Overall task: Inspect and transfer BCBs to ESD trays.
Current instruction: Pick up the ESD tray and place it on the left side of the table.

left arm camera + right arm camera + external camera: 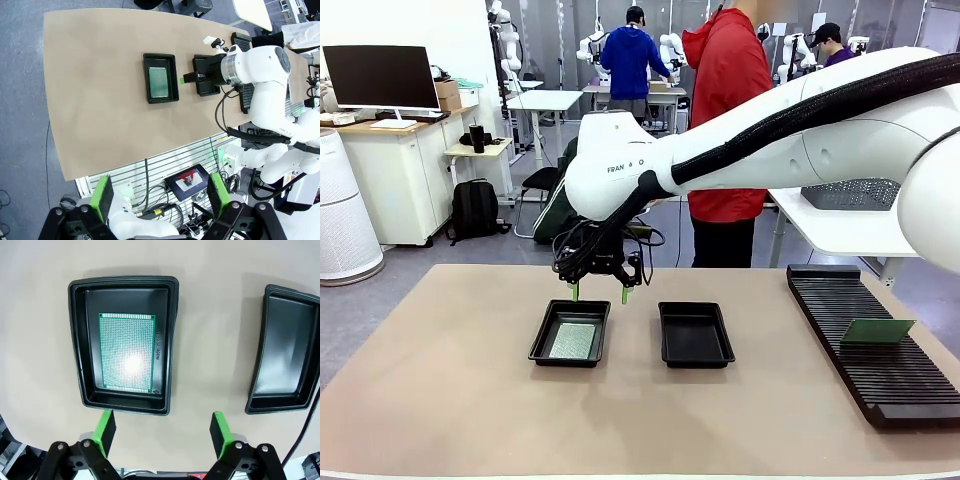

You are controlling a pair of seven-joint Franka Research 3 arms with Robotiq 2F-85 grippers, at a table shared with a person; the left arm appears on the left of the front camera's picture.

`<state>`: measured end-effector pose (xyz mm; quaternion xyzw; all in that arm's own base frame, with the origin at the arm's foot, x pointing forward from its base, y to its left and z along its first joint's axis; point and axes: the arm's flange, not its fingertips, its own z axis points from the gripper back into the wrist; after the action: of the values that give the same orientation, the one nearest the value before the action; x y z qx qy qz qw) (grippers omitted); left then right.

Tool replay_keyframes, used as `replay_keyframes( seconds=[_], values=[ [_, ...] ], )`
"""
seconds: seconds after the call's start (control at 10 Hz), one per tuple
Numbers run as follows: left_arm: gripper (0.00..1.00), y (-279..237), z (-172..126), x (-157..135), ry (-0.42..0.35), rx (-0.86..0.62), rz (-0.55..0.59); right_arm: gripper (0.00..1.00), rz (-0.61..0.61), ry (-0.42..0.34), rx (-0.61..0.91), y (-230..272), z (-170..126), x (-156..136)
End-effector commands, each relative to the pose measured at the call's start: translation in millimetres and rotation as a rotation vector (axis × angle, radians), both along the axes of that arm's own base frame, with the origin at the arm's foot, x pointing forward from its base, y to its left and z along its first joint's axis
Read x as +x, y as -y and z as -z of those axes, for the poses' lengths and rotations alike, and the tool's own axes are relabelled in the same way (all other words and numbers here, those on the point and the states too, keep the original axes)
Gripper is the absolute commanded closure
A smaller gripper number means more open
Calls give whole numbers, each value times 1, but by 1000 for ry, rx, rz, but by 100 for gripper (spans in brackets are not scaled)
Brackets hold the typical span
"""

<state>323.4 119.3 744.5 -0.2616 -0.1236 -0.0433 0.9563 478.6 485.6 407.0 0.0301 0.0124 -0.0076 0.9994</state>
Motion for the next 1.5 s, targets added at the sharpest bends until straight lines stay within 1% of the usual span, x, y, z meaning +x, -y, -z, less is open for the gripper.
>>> replay_keyframes(
  seconds=[0.0, 1.2, 1.4],
  values=[
    [0, 0, 1, 0, 1, -8, 0, 0, -6, 4, 3, 0, 0, -1],
    [0, 0, 0, 0, 0, 0, 0, 0, 0, 0, 0, 0, 0, 0],
    [0, 5, 3, 0, -5, 7, -2, 0, 10, 4, 54, 14, -6, -6]
  ],
)
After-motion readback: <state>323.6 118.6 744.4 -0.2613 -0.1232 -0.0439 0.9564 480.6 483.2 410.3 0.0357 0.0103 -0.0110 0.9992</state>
